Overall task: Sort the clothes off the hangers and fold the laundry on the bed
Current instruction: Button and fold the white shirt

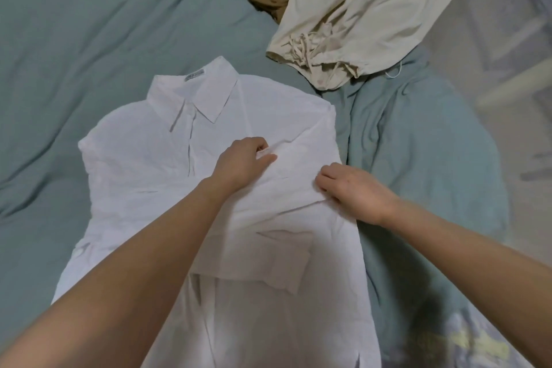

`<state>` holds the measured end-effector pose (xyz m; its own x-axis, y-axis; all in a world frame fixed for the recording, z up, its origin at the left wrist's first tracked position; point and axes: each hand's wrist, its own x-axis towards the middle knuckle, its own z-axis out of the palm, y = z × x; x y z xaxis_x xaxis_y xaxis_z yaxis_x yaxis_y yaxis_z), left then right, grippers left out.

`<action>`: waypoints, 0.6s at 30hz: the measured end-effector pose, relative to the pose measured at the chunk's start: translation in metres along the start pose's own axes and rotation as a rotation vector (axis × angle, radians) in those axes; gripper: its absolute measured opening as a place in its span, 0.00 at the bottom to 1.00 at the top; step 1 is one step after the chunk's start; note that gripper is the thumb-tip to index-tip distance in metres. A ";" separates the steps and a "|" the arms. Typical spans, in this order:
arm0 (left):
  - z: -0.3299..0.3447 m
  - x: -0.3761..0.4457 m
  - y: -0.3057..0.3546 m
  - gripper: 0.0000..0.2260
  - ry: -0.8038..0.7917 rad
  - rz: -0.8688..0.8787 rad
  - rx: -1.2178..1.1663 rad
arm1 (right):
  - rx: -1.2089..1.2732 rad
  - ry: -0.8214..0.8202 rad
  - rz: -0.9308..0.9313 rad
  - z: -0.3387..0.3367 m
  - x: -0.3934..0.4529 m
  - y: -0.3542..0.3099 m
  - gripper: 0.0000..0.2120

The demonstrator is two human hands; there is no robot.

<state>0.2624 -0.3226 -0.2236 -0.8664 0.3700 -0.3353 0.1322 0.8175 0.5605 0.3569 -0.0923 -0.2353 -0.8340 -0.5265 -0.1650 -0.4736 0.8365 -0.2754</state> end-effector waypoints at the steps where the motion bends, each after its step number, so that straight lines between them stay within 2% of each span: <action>1: 0.001 -0.003 0.001 0.11 -0.008 -0.006 -0.001 | -0.009 0.001 0.044 0.006 -0.004 0.004 0.13; 5: 0.003 -0.011 -0.003 0.20 -0.108 -0.049 0.115 | -0.014 -0.048 0.173 0.013 -0.023 0.009 0.07; 8: 0.001 -0.018 -0.007 0.23 -0.120 -0.068 0.160 | 0.069 -0.201 0.292 0.014 -0.026 0.006 0.14; 9: -0.001 -0.021 -0.009 0.24 -0.121 -0.070 0.163 | 0.091 -0.192 0.325 0.013 -0.025 0.004 0.13; 10: -0.003 -0.024 -0.010 0.25 -0.128 -0.061 0.174 | 0.099 -0.123 0.351 0.009 -0.023 0.002 0.12; 12: -0.007 -0.030 -0.014 0.26 -0.144 -0.026 0.199 | 0.120 0.124 0.382 0.003 -0.018 -0.003 0.09; 14: -0.014 -0.035 -0.016 0.24 -0.131 0.028 0.189 | 0.189 0.324 0.425 -0.001 -0.007 -0.009 0.12; 15: -0.017 -0.037 -0.017 0.23 -0.114 0.051 0.154 | 0.218 0.348 0.452 -0.002 -0.001 -0.011 0.16; 16: -0.021 -0.040 -0.018 0.22 -0.097 0.055 0.108 | 0.247 0.306 0.477 -0.003 0.006 -0.012 0.20; 18: -0.029 -0.046 -0.019 0.22 -0.105 -0.015 0.041 | 0.251 0.096 0.500 -0.003 0.016 -0.011 0.26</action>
<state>0.2859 -0.3675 -0.1967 -0.8134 0.4001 -0.4222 0.1413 0.8400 0.5238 0.3480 -0.1099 -0.2325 -0.9671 -0.0501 -0.2495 0.0571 0.9127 -0.4046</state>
